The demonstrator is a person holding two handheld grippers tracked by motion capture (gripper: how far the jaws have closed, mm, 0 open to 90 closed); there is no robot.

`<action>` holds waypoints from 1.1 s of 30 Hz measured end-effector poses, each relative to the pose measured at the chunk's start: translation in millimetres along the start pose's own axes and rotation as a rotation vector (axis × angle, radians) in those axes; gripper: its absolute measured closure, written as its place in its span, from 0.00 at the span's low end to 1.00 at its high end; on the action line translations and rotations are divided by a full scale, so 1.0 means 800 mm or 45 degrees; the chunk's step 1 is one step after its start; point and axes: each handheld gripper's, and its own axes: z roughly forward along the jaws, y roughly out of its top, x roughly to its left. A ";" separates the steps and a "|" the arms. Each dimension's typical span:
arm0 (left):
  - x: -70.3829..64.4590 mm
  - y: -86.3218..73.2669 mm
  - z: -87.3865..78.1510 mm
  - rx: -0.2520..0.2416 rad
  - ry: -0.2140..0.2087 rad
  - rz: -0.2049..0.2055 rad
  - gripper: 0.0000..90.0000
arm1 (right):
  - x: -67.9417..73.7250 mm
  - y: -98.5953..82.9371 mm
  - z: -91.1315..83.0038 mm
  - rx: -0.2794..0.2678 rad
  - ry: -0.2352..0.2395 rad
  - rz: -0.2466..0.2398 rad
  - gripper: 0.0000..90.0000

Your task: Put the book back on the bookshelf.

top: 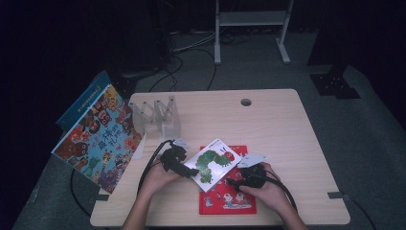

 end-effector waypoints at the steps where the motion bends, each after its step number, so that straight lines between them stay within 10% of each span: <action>1: 0.001 0.000 0.000 -0.003 -0.001 0.002 0.10 | 0.002 0.000 0.001 -0.009 -0.006 0.007 0.27; 33: -0.010 0.000 0.023 -0.007 -0.134 -0.011 0.00 | 0.017 -0.007 0.012 -0.105 -0.073 0.059 0.15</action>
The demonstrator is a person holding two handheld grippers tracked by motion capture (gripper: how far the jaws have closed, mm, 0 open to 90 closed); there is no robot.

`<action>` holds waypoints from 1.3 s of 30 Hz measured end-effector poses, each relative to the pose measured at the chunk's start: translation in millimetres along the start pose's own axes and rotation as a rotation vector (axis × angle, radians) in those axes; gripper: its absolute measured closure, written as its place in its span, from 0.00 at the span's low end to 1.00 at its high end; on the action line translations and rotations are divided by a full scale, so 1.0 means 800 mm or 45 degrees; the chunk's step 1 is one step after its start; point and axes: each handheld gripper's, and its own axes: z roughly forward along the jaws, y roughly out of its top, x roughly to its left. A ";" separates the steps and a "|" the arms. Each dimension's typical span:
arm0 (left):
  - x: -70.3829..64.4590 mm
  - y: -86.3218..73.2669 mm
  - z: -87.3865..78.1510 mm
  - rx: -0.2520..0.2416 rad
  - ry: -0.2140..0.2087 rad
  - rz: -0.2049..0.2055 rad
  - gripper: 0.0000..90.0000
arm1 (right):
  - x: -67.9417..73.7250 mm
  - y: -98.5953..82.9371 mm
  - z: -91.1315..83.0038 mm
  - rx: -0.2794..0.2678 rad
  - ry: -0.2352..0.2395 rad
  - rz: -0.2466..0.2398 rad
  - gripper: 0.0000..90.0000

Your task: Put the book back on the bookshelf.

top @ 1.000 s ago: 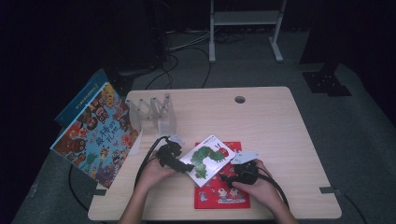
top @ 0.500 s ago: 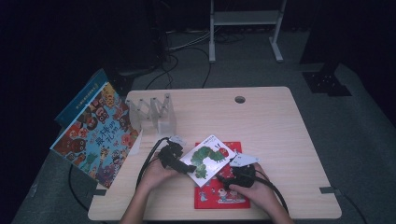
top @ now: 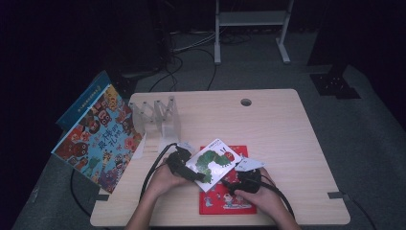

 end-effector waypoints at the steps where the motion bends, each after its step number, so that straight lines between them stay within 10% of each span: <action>1: 0.000 0.000 -0.001 0.011 0.001 0.001 0.00 | 0.001 0.000 0.001 0.000 -0.003 0.000 0.15; 14: -0.001 0.003 -0.004 0.005 -0.029 -0.040 0.00 | 0.001 0.001 0.002 0.008 -0.016 0.012 0.13; 20: 0.000 0.003 -0.019 -0.090 -0.086 -0.067 0.01 | 0.001 0.001 0.002 0.010 -0.014 0.012 0.12; 39: -0.022 0.018 -0.068 -0.222 -0.136 0.047 0.14 | 0.000 0.001 0.002 0.010 -0.009 0.007 0.11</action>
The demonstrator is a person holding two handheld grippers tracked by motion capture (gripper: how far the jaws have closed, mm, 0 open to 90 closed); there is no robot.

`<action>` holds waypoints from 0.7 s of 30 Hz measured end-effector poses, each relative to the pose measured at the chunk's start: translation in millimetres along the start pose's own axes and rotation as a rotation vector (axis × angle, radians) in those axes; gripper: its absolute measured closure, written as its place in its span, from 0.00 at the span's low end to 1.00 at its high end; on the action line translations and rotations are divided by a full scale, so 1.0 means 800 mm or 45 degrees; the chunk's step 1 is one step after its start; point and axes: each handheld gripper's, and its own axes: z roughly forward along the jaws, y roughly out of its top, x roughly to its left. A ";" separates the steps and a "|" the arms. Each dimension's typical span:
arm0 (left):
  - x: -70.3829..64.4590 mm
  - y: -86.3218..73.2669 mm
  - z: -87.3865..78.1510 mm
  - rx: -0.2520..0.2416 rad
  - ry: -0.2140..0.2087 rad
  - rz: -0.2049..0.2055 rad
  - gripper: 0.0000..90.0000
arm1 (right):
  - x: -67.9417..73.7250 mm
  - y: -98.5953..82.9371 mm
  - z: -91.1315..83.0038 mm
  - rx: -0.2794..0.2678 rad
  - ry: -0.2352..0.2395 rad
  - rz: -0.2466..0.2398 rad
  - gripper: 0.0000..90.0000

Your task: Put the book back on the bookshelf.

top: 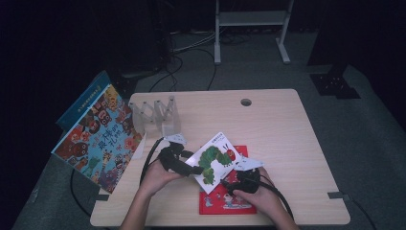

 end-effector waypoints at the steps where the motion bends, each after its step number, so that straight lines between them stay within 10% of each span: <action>1: -0.001 0.000 -0.001 -0.012 -0.003 -0.001 0.15 | 0.000 0.000 0.000 0.000 0.000 0.000 0.11; 9: -0.020 0.011 -0.012 -0.029 -0.026 0.063 0.22 | 0.000 0.000 0.000 0.002 0.000 0.000 0.11; 12: -0.026 0.012 -0.006 0.014 -0.131 0.091 0.32 | 0.000 0.000 0.000 0.001 -0.003 -0.003 0.11; 21: -0.036 0.016 0.009 0.090 -0.023 0.111 0.51 | 0.000 0.000 0.000 0.002 -0.001 0.002 0.11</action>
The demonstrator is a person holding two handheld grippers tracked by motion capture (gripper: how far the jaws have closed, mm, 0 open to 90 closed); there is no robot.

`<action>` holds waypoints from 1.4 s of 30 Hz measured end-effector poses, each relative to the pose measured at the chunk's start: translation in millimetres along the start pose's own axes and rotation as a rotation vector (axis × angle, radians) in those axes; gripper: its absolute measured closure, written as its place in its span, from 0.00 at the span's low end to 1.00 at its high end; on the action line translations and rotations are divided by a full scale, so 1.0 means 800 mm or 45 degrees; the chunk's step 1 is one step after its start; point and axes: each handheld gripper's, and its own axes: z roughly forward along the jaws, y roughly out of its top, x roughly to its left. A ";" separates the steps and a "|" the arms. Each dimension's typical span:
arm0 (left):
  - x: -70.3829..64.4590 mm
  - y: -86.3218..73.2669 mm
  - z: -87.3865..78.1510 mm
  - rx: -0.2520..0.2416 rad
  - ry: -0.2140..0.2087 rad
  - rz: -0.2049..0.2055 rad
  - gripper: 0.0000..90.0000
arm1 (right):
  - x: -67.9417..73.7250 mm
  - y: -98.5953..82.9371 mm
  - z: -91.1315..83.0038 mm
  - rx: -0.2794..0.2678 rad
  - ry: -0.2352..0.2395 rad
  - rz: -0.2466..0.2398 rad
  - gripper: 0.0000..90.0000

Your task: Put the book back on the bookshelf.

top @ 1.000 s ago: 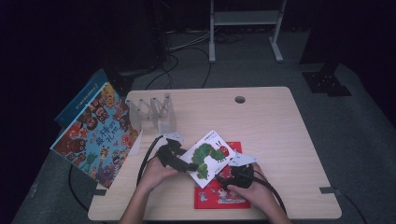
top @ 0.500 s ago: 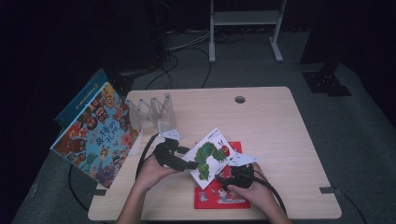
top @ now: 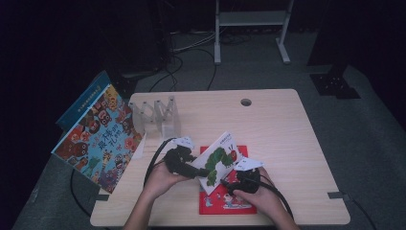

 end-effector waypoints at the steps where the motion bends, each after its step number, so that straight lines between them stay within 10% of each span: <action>1: 0.000 0.000 0.001 0.000 0.002 -0.005 0.54 | 0.000 0.000 0.000 0.000 0.000 0.001 0.11; 11: -0.004 0.002 0.007 0.040 0.065 0.007 0.70 | 0.000 0.000 0.000 -0.001 0.000 -0.002 0.12; 20: -0.005 0.007 0.000 0.039 0.083 0.014 0.78 | -0.011 0.002 -0.013 0.017 -0.013 -0.031 0.35; 42: -0.014 0.018 -0.031 0.086 0.160 0.087 0.83 | -0.147 -0.039 -0.063 0.053 -0.374 0.204 0.34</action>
